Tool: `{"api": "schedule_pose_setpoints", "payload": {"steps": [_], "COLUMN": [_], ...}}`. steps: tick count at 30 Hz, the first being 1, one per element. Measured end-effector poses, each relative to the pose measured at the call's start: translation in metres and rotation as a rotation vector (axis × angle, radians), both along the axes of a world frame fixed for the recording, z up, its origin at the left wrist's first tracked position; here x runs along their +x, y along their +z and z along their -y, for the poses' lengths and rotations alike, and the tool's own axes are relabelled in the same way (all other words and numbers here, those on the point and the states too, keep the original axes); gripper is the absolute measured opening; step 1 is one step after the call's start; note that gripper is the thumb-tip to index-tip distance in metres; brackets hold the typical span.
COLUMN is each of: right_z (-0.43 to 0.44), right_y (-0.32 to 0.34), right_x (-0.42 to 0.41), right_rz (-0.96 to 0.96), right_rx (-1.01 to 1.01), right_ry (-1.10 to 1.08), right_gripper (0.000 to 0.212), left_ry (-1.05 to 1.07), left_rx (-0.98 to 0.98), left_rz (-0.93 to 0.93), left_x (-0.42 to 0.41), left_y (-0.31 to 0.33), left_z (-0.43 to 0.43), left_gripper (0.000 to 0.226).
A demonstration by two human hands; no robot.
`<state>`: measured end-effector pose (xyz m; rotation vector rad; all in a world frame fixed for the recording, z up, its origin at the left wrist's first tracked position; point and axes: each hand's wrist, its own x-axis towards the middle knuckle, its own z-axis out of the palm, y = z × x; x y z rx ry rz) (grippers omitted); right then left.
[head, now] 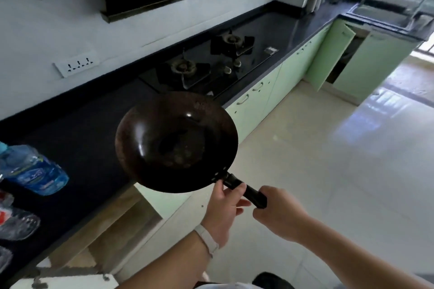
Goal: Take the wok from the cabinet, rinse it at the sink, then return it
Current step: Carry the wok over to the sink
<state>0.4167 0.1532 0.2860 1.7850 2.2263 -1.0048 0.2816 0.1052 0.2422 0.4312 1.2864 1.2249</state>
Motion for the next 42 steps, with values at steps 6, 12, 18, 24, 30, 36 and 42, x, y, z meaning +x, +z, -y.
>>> {"api": "schedule_pose_setpoints", "payload": {"steps": [6, 12, 18, 24, 30, 36, 42], "right_z": [-0.019, -0.068, -0.138, -0.208, -0.285, -0.339, -0.404], "right_y": [0.008, 0.008, -0.005, -0.002, 0.009, 0.007, -0.001], "right_x": [0.011, 0.04, 0.084, 0.132, 0.181, 0.213, 0.235], "right_rz": [-0.05, -0.097, -0.133, -0.166, -0.113, -0.134, -0.142], "right_rx": [0.049, 0.085, 0.06, 0.03, 0.028, 0.032, 0.025], "right_ry": [-0.185, -0.303, -0.354, -0.422, -0.385, -0.474, -0.569], "right_gripper": [0.005, 0.01, 0.014, 0.011, 0.015, 0.007, 0.008], "left_ry": [-0.11, -0.203, -0.261, -0.272, -0.323, -0.42, -0.533], "left_rx": [0.049, 0.068, 0.035, 0.022, 0.076, 0.063, 0.054], "left_rz": [0.052, 0.039, -0.017, -0.051, -0.014, -0.021, -0.056], "left_x": [0.005, 0.035, 0.08, 0.135, 0.186, 0.22, 0.237], "left_y": [0.013, 0.015, 0.015, 0.016, 0.021, 0.016, -0.005], "left_z": [-0.045, -0.108, -0.184, -0.265, -0.345, -0.409, -0.488], "left_gripper": [0.023, 0.023, 0.018, 0.026, 0.026, 0.024, 0.033]}}
